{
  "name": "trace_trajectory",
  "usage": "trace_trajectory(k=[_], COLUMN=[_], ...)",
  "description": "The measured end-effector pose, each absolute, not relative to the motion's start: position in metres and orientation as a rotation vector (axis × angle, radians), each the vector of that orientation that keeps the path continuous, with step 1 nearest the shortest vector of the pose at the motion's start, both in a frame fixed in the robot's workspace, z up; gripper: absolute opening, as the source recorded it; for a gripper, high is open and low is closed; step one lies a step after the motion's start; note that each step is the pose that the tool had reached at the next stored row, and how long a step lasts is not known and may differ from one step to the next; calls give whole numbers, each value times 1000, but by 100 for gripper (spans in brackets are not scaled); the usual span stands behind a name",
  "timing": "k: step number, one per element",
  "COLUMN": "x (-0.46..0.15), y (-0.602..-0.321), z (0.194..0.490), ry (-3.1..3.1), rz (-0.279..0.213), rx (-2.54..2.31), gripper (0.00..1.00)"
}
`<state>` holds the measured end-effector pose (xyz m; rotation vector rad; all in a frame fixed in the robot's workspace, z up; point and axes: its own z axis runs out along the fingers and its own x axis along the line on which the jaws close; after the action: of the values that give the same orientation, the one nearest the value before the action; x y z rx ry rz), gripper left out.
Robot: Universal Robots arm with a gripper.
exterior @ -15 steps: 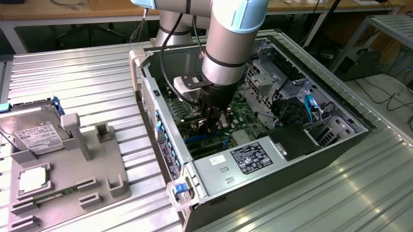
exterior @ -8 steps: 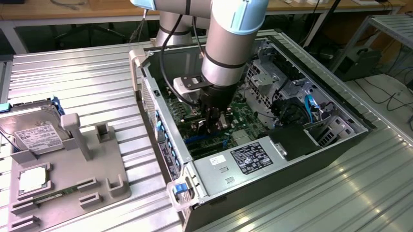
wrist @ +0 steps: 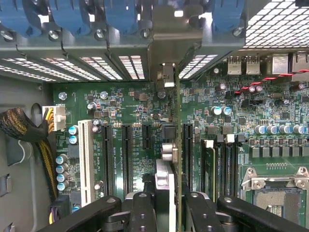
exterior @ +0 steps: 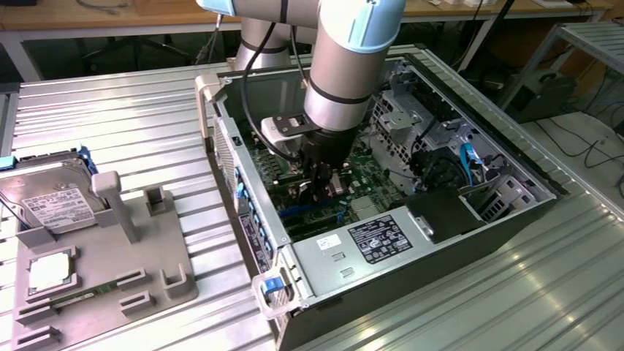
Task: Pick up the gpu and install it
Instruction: 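Insert the gpu into the slot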
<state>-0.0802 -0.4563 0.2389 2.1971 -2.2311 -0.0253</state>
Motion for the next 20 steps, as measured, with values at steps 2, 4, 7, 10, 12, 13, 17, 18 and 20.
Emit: trace_trajectory(k=[2,4,7,10,12,13,17,18,20], x=[-80,-80,-80,-80,-80,-80,-80,-80,-80], y=[-456,-456,-456,-456,-456,-456,-456,-456,-456], z=[239,239,239,239,239,239,239,238,238], ry=[-2231,-2230,-2227,-2225,-2224,-2225,-2225,-2224,-2225], rz=[-25,-26,-34,-39,-39,-39,-39,-39,-39], rx=[2197,2196,2193,2191,2191,2191,2191,2191,2190], gripper=[29,29,29,29,29,29,29,29,29])
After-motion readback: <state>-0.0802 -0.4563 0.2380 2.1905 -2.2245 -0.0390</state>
